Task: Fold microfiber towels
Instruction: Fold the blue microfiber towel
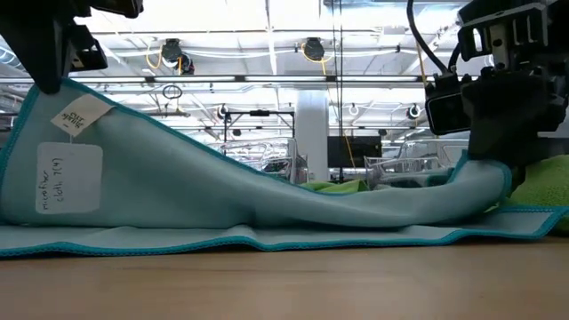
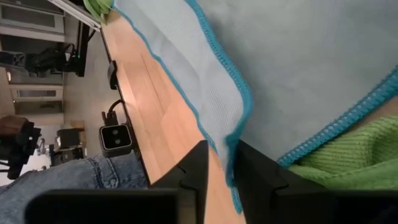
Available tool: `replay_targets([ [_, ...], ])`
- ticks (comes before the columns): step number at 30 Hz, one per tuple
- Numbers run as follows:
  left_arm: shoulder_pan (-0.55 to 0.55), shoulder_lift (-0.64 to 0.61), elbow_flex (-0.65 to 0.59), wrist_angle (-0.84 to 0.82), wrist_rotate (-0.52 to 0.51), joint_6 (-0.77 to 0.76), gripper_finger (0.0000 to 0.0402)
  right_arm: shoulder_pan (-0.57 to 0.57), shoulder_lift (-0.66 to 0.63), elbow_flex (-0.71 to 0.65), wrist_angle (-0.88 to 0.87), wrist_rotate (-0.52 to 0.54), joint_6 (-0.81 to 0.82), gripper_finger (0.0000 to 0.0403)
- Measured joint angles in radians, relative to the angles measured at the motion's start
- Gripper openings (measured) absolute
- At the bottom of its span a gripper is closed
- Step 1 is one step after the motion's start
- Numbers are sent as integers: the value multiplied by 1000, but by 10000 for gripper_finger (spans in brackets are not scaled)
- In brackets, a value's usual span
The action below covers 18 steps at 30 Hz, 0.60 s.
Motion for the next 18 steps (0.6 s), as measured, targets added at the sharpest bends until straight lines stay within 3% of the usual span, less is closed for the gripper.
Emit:
replay_targets([
  [4,0,0,0,1,0,-7,4,0,-1,0,0,-9,-5,95],
  [8,0,0,0,5,0,-12,18,-8,-25,-1,-6,-60,-7,113],
  [18,0,0,0,11,4,-14,35,-9,-90,-1,-5,-84,-8,123],
])
